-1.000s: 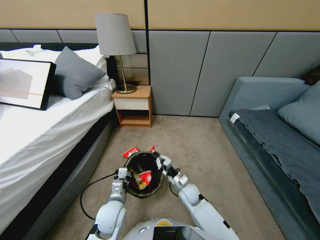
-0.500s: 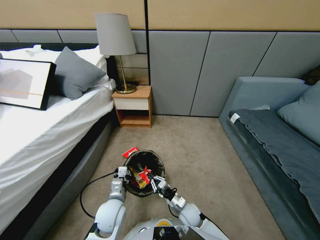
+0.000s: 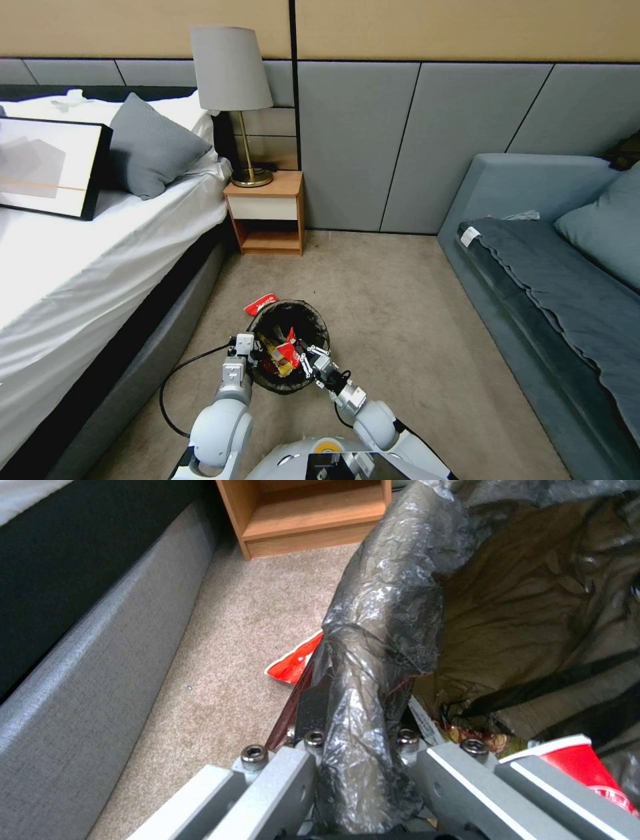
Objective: Pick up the trash bin, then pick up the garbage from the floor and place it into the trash bin.
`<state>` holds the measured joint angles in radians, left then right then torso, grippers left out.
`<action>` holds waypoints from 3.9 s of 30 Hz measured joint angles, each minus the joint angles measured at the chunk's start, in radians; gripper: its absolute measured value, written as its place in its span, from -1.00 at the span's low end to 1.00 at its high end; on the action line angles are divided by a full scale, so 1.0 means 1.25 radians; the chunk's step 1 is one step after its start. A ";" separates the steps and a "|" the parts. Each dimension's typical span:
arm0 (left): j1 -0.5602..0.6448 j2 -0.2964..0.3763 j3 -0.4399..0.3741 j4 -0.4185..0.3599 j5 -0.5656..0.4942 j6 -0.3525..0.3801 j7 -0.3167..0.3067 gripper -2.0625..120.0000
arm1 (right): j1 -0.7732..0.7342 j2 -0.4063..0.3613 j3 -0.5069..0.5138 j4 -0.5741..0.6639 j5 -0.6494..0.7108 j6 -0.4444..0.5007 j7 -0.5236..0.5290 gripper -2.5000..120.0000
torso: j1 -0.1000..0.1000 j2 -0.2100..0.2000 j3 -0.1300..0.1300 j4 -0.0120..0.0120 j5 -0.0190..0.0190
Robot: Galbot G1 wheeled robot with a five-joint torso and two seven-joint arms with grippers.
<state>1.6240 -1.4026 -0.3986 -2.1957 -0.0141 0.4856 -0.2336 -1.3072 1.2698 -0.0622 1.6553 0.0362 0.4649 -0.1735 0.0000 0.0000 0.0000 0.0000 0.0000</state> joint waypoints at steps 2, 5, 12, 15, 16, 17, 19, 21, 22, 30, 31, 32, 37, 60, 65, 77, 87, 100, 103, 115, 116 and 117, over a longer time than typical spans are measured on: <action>0.003 0.000 0.002 -0.006 0.001 0.000 0.000 -0.97 | 0.010 -0.014 0.000 0.002 0.002 -0.003 0.002 -0.09 | 0.000 0.000 0.000 0.0000 0.0000; 0.005 0.001 0.003 -0.007 0.001 0.000 0.001 -0.97 | 0.014 -0.016 0.001 0.003 0.001 -0.006 0.004 0.00 | 0.000 0.000 0.000 0.0000 0.0000; 0.017 0.005 0.009 -0.022 0.005 0.005 0.002 -0.97 | 0.037 -0.015 0.003 0.007 0.001 -0.015 0.008 0.49 | 0.000 0.000 0.000 0.0000 0.0000; 0.023 0.006 0.011 -0.024 0.004 0.006 0.002 -0.97 | 0.043 -0.013 0.003 0.007 0.002 -0.015 0.008 0.64 | 0.000 0.000 0.000 0.0000 0.0000; 0.025 0.005 0.012 -0.024 0.005 0.006 0.002 -0.97 | 0.044 -0.012 0.003 0.007 0.002 -0.016 0.008 0.65 | 0.000 0.000 0.000 0.0000 0.0000; 0.025 0.005 0.012 -0.024 0.005 0.006 0.002 -0.97 | 0.044 -0.012 0.003 0.007 0.002 -0.016 0.008 0.65 | 0.000 0.000 0.000 0.0000 0.0000; 0.029 0.002 0.013 -0.026 0.006 0.006 0.002 -0.97 | 0.046 -0.010 0.003 0.015 0.002 -0.023 0.011 0.67 | 0.000 0.000 0.000 0.0001 0.0000; 0.029 0.002 0.014 -0.026 0.006 0.006 0.002 -0.97 | 0.046 -0.010 0.003 0.017 0.002 -0.024 0.013 0.67 | 0.000 0.000 0.000 0.0000 0.0000; 0.028 0.002 0.014 -0.026 0.006 0.006 0.003 -0.97 | 0.046 -0.008 0.003 0.021 0.001 -0.028 0.016 0.67 | 0.000 0.000 0.000 0.0000 -0.0001; 0.027 0.005 0.014 -0.021 0.005 0.006 0.003 -0.97 | 0.051 0.001 0.016 0.039 -0.002 -0.031 0.025 0.67 | 0.000 0.000 0.000 0.0000 0.0000; 0.027 0.005 0.015 -0.020 0.005 0.005 0.003 -0.97 | 0.052 0.002 0.021 0.046 -0.001 -0.032 0.027 0.67 | 0.000 0.000 0.000 0.0000 0.0000; 0.027 0.005 0.015 -0.019 0.005 0.005 0.003 -0.97 | 0.053 0.002 0.023 0.050 -0.001 -0.033 0.028 0.67 | 0.000 0.000 0.000 0.0000 0.0000; 0.026 0.002 0.018 -0.016 0.006 0.004 0.003 -0.97 | 0.062 0.004 0.037 0.093 0.002 -0.047 0.036 0.67 | 0.000 0.000 0.000 0.0000 0.0000; 0.008 -0.003 -0.015 0.009 -0.003 -0.002 -0.001 -0.97 | -0.018 0.030 0.177 0.393 -0.037 -0.161 0.239 0.67 | 0.000 0.000 0.000 -0.0001 0.0002; -0.001 0.027 -0.029 -0.002 -0.023 0.001 -0.002 -0.97 | -0.052 0.043 0.235 0.379 -0.031 -0.167 0.261 0.67 | 0.000 0.000 0.000 -0.0001 0.0000; -0.013 0.040 -0.053 -0.018 -0.062 0.013 -0.009 -0.97 | -0.127 0.059 0.275 0.352 -0.054 -0.148 0.282 0.67 | 0.000 0.000 0.000 0.0000 0.0000; -0.009 0.034 -0.063 -0.033 -0.069 0.009 -0.017 -0.97 | -0.156 0.048 0.279 0.323 -0.065 -0.136 0.279 0.67 | 0.000 0.000 0.000 -0.0001 -0.0001; -0.003 0.031 -0.052 -0.047 -0.062 0.012 -0.021 -0.97 | -0.112 0.014 0.206 0.216 0.046 -0.229 0.259 0.67 | 0.000 0.000 0.000 -0.0001 0.0002; -0.007 0.033 -0.051 -0.046 -0.062 0.013 -0.021 -0.97 | -0.088 -0.011 0.193 0.199 0.092 -0.266 0.253 0.67 | 0.000 0.000 0.000 0.0000 0.0001; -0.020 0.034 -0.042 -0.031 -0.058 0.014 -0.022 -0.97 | 0.102 -0.192 0.108 0.016 0.357 -0.384 0.113 0.67 | 0.000 0.000 0.000 0.0001 0.0001; -0.020 0.035 -0.044 -0.031 -0.057 0.014 -0.021 -0.97 | 0.136 -0.200 0.085 -0.026 0.359 -0.390 0.110 0.67 | 0.000 0.000 0.000 0.0001 0.0002; -0.020 0.034 -0.044 -0.032 -0.057 0.013 -0.021 -0.97 | 0.161 -0.205 0.066 -0.057 0.361 -0.395 0.106 0.67 | 0.000 0.000 0.000 0.0002 0.0001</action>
<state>1.5993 -1.3605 -0.4536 -2.2356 -0.0859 0.5025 -0.2599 -1.1064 1.0136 0.0197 1.5835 0.4873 -0.0292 -0.0407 0.0000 0.0000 0.0001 0.0003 0.0002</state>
